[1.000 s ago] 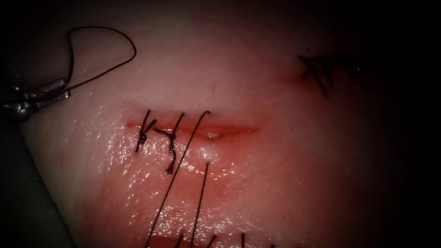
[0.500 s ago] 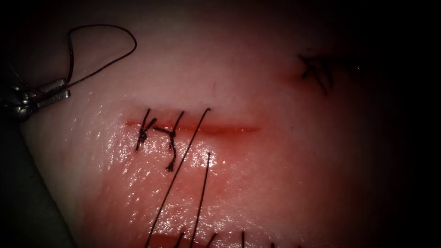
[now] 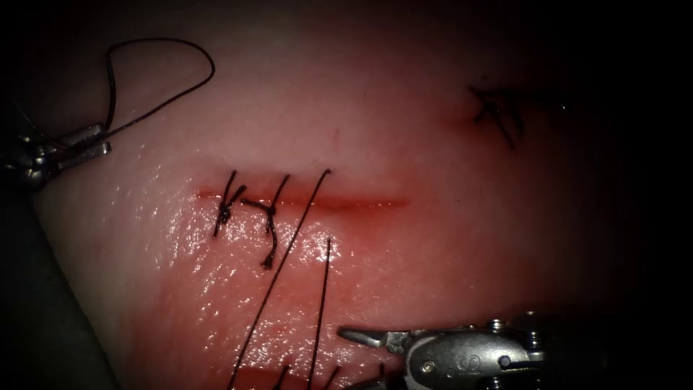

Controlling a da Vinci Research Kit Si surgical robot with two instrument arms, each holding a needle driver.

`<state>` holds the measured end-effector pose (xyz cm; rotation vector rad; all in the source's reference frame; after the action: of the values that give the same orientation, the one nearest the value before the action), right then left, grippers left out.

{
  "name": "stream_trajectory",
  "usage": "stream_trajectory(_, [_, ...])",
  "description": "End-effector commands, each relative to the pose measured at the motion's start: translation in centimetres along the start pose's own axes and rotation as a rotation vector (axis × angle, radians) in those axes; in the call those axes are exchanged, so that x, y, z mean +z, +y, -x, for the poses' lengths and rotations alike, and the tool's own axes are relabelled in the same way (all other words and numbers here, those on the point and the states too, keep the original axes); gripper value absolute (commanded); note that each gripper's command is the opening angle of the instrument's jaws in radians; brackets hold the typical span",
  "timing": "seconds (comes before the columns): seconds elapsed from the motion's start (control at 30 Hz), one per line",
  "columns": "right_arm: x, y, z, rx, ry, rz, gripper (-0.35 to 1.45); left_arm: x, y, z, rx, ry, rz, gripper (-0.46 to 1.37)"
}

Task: Wound Closure
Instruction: Pull the string through the cut with the right gripper

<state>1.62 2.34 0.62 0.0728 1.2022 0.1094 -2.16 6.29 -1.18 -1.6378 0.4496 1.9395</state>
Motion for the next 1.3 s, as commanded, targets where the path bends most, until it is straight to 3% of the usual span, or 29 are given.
stream_trajectory(0.03, [0.02, 0.06, 0.05, -0.009, -0.007, 0.007, 1.14, 0.0, 0.0, 0.0, 0.0, 0.0, 0.007, -0.43])
stream_trajectory(0.33, [0.16, 0.43, 0.42, -0.039, -0.007, 0.065, 1.12, 0.0, 0.0, 0.0, 0.0, 0.0, 0.007, -0.43])
stream_trajectory(0.53, [0.31, 0.59, 0.57, -0.037, -0.006, 0.076, 1.09, 0.0, 0.0, 0.0, 0.0, 0.0, 0.007, -0.43])
stream_trajectory(0.93, [0.7, 0.66, 0.59, -0.04, 0.04, 0.07, 0.97, 0.0, 0.0, 0.0, 0.0, 0.0, 0.007, -0.43])
stream_trajectory(1.0, [0.73, 0.66, 0.58, -0.042, 0.046, 0.063, 0.8, 0.0, 0.0, 0.0, 0.0, 0.0, 0.007, -0.43])
stream_trajectory(1.03, [0.74, 0.66, 0.59, -0.044, 0.058, 0.048, 0.22, 0.0, 0.0, 0.0, 0.0, 0.0, 0.007, -0.43])
stream_trajectory(1.07, [0.74, 0.65, 0.6, -0.051, 0.064, 0.046, -0.13, 0.0, 0.0, 0.0, 0.0, 0.0, 0.007, -0.43])
stream_trajectory(1.1, [0.73, 0.64, 0.6, -0.053, 0.062, 0.038, -0.35, 0.0, 0.0, 0.0, 0.0, 0.0, 0.007, -0.43])
stream_trajectory(1.3, [0.72, 0.64, 0.62, -0.054, 0.017, 0.014, -0.35, 0.0, 0.0, 0.0, 0.0, 0.0, 0.007, -0.43])
